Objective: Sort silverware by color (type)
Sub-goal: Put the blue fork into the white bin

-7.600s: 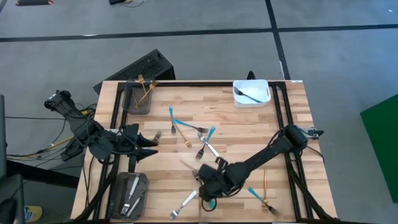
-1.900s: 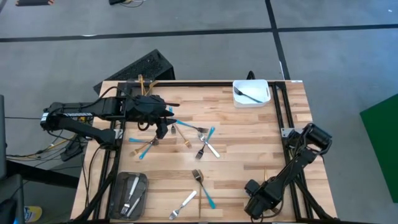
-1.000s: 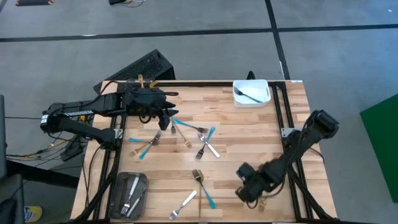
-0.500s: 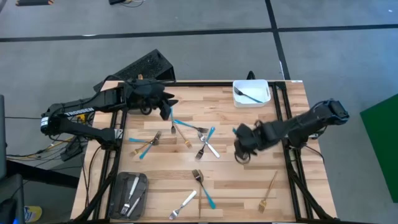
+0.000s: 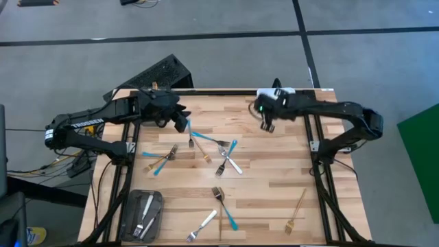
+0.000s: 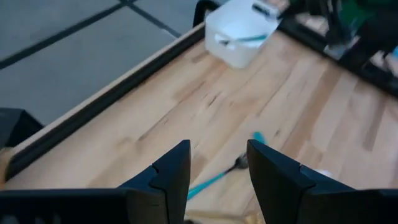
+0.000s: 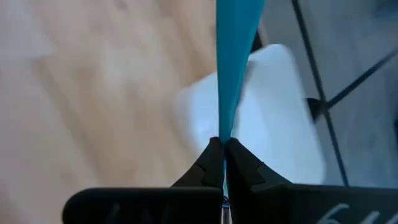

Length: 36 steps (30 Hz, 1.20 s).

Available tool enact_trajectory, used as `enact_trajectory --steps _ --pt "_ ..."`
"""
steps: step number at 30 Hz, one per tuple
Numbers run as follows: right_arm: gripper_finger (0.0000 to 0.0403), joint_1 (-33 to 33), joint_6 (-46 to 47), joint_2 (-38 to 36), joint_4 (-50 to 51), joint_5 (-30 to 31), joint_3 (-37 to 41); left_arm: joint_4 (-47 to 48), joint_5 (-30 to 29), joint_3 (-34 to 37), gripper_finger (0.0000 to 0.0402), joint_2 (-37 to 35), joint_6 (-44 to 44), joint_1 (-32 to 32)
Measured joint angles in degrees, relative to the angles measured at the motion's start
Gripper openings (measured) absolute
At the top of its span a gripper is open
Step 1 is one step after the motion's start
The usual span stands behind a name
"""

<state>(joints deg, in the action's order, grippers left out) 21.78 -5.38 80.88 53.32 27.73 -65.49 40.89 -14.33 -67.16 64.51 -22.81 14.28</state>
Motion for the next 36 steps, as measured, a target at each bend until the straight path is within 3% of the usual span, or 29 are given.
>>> enact_trajectory --steps 8,17,27,36 --pt "0.0019 12.8 -13.2 0.0 -9.9 -1.5 0.0 0.4 -6.0 0.0 0.0144 0.0 13.7 3.2" --pt "0.0056 19.4 -21.9 0.0 -9.9 -3.9 0.0 0.1 -3.5 0.0 0.0144 0.0 23.3 10.0" --pt "0.0072 19.4 -18.6 0.0 -9.9 -5.7 0.0 1.2 4.2 0.0 0.0144 0.3 25.7 14.2" --pt "0.0126 19.6 -4.0 0.0 -9.9 -13.1 0.0 5.9 8.1 0.0 0.0144 0.4 22.3 15.0"
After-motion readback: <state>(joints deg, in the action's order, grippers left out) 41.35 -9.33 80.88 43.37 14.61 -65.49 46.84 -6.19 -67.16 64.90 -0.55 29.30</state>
